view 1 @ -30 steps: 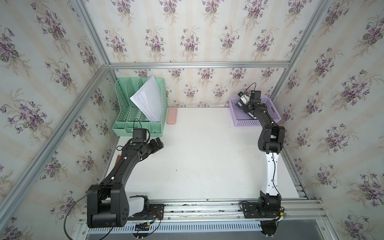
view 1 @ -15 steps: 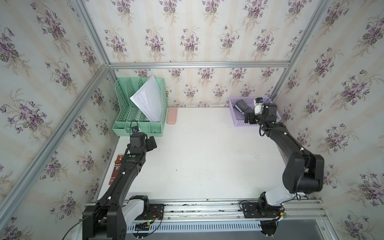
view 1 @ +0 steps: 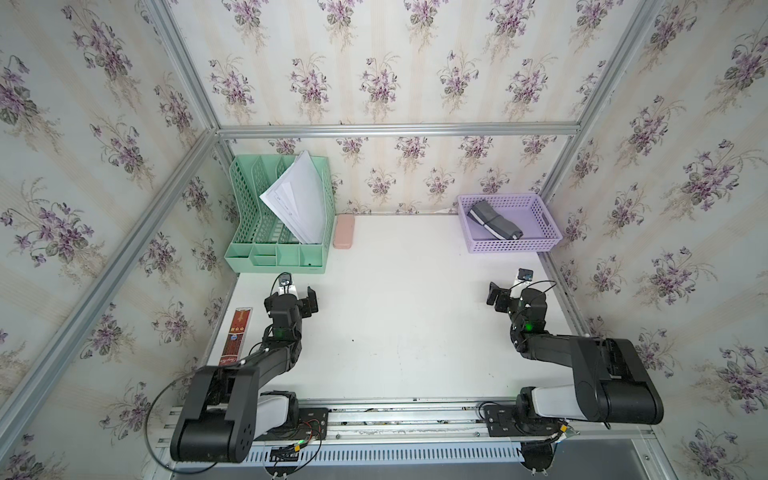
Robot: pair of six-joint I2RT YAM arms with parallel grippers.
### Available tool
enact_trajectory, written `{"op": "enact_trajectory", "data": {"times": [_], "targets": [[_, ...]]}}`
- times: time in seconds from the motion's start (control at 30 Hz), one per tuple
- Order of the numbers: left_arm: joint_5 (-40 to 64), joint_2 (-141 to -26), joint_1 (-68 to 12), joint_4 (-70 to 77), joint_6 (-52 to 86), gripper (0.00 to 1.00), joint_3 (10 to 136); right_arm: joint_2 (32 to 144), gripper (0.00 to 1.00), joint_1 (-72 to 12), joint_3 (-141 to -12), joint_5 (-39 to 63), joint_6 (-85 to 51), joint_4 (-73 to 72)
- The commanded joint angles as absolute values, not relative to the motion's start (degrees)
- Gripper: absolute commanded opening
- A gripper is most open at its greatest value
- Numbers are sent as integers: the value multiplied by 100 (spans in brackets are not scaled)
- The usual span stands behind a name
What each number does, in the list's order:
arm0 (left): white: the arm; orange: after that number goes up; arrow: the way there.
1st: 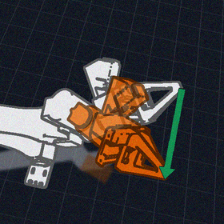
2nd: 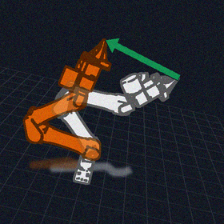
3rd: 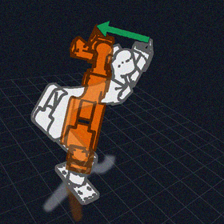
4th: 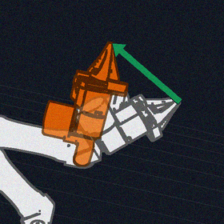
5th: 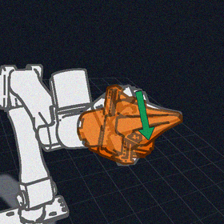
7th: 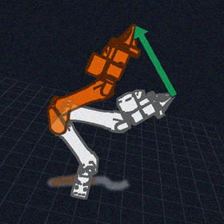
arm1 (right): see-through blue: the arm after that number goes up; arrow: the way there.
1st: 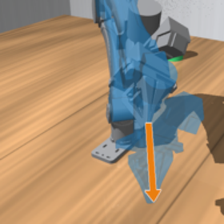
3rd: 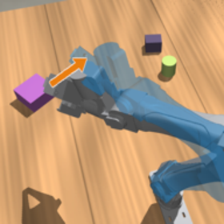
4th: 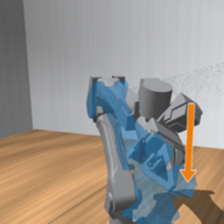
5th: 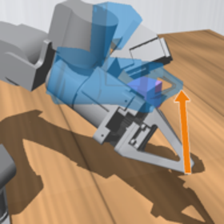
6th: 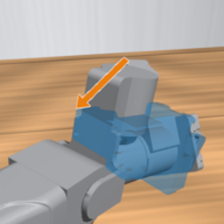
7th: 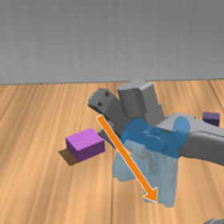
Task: Roll up the pillowcase
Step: Reset both arms
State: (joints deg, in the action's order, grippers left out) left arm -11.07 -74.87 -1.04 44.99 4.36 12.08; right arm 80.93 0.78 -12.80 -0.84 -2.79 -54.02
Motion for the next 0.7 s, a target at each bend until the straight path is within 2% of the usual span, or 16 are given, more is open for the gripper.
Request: {"op": "enact_trajectory", "data": {"times": [0.0, 0.07, 0.17, 0.23, 0.4, 0.67], "targets": [[-822, -8054, -105, 5953, 51, 99, 1262, 8539, 100, 62, -781, 570, -91, -8007], [-751, -8382, -105, 5477, 15, 99, 1635, 8936, 100, 53, -616, 486, -118, -8871], [-1014, -8570, -122, 4211, 68, 99, 2435, 8787, 100, 53, -1021, 14, -286, -7785], [-1084, -8560, -211, 4264, 26, 99, 2415, 8725, 100, -58, -1192, 74, -138, -7312], [-1092, -8557, -211, 4246, 27, 99, 2419, 8844, 100, -70, -1258, 405, 26, -7393], [-1111, -8507, -215, 4321, 22, 99, 2364, 8812, 100, -70, -1292, 253, -26, -7252]]}}
